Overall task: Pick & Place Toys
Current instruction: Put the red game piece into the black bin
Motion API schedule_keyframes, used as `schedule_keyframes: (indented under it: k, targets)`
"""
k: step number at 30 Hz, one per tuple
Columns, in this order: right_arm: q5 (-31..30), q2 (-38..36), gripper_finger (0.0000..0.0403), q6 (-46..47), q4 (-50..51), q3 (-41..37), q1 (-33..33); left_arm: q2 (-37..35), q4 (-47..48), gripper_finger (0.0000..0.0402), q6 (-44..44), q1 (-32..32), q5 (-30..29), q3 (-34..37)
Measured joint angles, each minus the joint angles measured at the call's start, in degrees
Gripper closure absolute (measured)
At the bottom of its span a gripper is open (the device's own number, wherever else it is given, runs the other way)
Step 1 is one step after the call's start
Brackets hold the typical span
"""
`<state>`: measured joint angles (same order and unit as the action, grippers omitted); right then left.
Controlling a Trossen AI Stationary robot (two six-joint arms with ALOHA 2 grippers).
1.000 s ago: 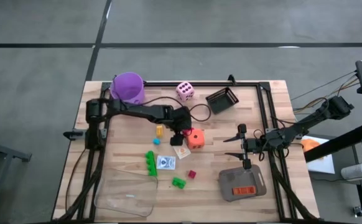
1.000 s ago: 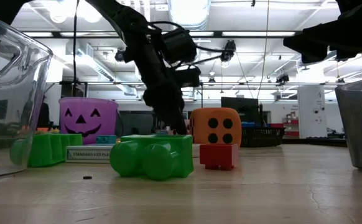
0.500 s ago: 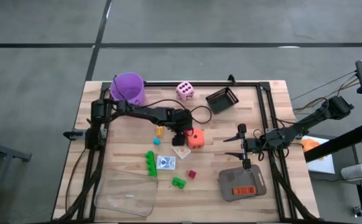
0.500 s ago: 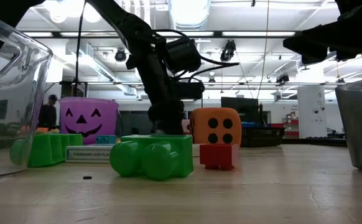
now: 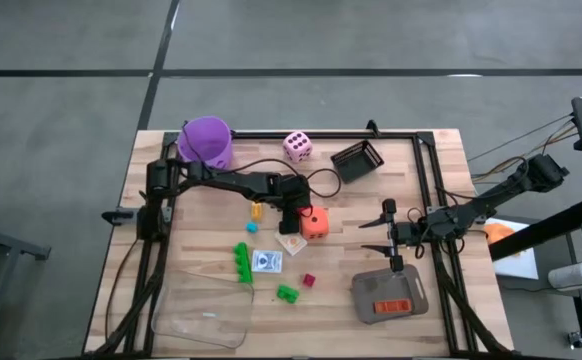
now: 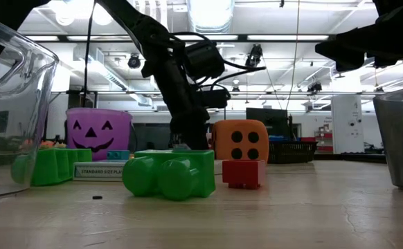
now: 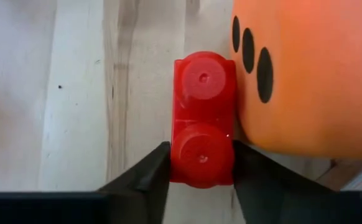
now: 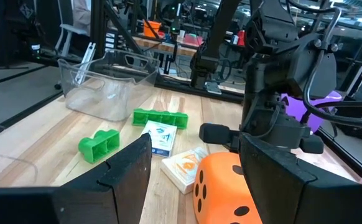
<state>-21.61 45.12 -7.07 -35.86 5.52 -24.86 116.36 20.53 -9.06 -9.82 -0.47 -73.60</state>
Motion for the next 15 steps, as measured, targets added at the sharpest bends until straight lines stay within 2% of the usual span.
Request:
schedule_keyframes:
  k: [2,9,15]
  targets:
    - [0.0,0.0,0.0165,0.0,0.0,0.0,0.0,0.0,0.0,0.0281,-0.1,0.0,0.0,0.0]
    - [0.0,0.0,0.0165,0.0,0.0,0.0,0.0,-0.1,0.2,0.0281,-0.5,0.0,-0.2,0.0]
    - [0.0,0.0,0.0165,0.0,0.0,0.0,0.0,-2.7,2.3,0.0281,-0.5,-0.1,-3.3,0.0]
